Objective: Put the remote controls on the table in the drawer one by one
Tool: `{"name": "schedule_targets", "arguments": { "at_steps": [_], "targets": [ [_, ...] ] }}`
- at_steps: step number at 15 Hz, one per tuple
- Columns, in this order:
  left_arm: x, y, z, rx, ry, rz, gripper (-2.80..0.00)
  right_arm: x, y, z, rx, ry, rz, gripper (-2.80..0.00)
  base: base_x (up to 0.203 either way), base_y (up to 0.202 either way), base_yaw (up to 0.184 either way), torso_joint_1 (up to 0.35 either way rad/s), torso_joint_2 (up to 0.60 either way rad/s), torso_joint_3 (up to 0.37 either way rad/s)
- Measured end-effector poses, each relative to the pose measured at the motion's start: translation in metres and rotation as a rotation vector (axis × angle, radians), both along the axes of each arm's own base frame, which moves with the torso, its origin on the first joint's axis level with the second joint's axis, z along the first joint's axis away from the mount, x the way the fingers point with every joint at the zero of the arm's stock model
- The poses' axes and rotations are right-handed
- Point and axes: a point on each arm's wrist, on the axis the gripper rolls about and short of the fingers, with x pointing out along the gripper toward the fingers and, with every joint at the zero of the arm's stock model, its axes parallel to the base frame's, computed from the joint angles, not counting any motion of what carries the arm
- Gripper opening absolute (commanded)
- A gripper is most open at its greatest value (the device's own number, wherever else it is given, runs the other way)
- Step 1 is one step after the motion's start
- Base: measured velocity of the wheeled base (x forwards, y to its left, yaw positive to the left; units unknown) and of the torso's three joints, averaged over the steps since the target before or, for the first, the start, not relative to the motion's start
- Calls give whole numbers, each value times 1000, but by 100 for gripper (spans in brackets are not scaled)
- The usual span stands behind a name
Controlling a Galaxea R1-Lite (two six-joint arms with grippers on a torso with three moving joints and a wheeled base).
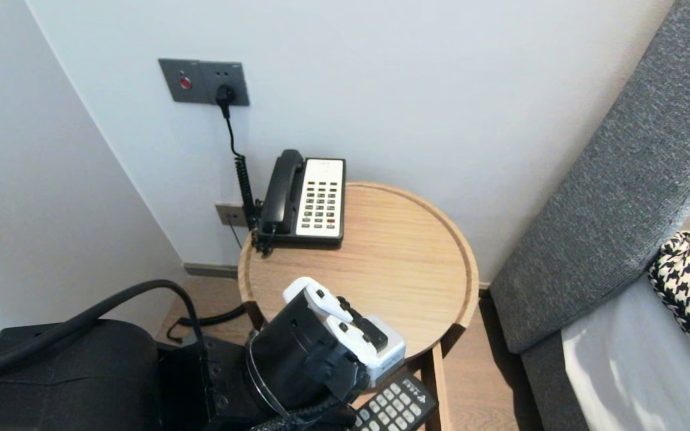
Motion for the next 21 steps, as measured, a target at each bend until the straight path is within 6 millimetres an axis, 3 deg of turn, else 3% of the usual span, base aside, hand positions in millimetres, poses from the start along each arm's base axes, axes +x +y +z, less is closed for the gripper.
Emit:
{"name": "schedule_targets", "arguments": {
  "at_steps": [13, 21],
  "targets": [
    [-14, 12, -19, 63, 44, -103, -280, 0, 0, 0, 0, 0, 0, -280, 0, 0, 0, 0, 0, 0],
    [-4, 4, -31, 40, 59, -42, -280, 0, 0, 0, 1, 0, 0, -280, 0, 0, 0, 0, 0, 0]
  ]
}}
